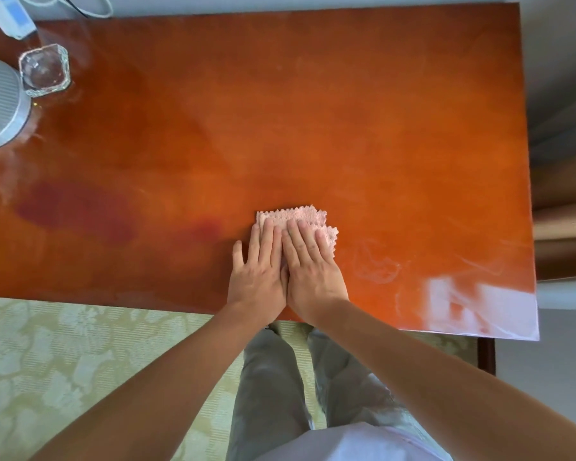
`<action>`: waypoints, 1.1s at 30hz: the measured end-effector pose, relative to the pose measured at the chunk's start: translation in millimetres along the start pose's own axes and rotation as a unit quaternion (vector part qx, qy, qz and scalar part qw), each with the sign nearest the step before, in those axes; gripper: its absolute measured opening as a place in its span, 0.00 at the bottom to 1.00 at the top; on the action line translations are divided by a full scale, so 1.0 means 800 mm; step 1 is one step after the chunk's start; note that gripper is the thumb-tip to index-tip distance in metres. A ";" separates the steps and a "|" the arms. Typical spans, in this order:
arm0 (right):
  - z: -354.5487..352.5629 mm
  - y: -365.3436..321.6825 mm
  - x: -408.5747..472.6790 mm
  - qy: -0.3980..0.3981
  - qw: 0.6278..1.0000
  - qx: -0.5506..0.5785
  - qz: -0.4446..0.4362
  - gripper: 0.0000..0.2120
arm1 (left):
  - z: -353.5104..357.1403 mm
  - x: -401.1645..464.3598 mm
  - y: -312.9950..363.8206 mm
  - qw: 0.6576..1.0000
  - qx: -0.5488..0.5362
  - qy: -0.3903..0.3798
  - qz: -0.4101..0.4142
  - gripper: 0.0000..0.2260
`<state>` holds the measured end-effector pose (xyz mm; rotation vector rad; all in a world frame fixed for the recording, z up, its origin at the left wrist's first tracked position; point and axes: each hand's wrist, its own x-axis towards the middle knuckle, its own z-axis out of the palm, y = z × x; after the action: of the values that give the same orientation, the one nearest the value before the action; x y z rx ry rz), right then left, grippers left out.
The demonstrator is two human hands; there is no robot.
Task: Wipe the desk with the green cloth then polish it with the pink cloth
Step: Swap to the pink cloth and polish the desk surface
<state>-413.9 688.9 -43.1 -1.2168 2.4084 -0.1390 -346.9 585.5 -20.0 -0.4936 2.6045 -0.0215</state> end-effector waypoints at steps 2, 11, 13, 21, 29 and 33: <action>0.000 0.001 0.000 -0.004 1.000 -0.004 -0.002 0.30 | 0.001 0.001 -0.001 1.000 -0.005 0.006 0.003 0.29; -0.012 0.002 0.014 -0.018 1.000 0.011 -0.009 0.30 | 0.003 0.013 -0.008 0.999 -0.024 0.024 0.000 0.30; -0.017 0.004 0.029 -0.011 1.000 0.006 -0.010 0.30 | -0.002 0.026 -0.015 0.999 -0.014 0.029 0.000 0.30; -0.047 0.018 0.111 0.015 1.000 0.002 -0.004 0.30 | -0.038 0.106 -0.051 0.999 0.010 0.026 0.014 0.30; -0.092 0.034 0.215 0.025 0.999 -0.001 0.039 0.30 | -0.093 0.213 -0.096 0.998 0.028 0.028 0.050 0.29; -0.125 0.055 0.280 0.031 0.999 -0.009 0.042 0.30 | -0.124 0.280 -0.113 0.998 0.027 0.031 0.047 0.29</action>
<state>-605.1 529.3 -40.4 -1.1315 2.5144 -0.1315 -545.2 416.1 -25.9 -0.3568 2.6772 -0.0779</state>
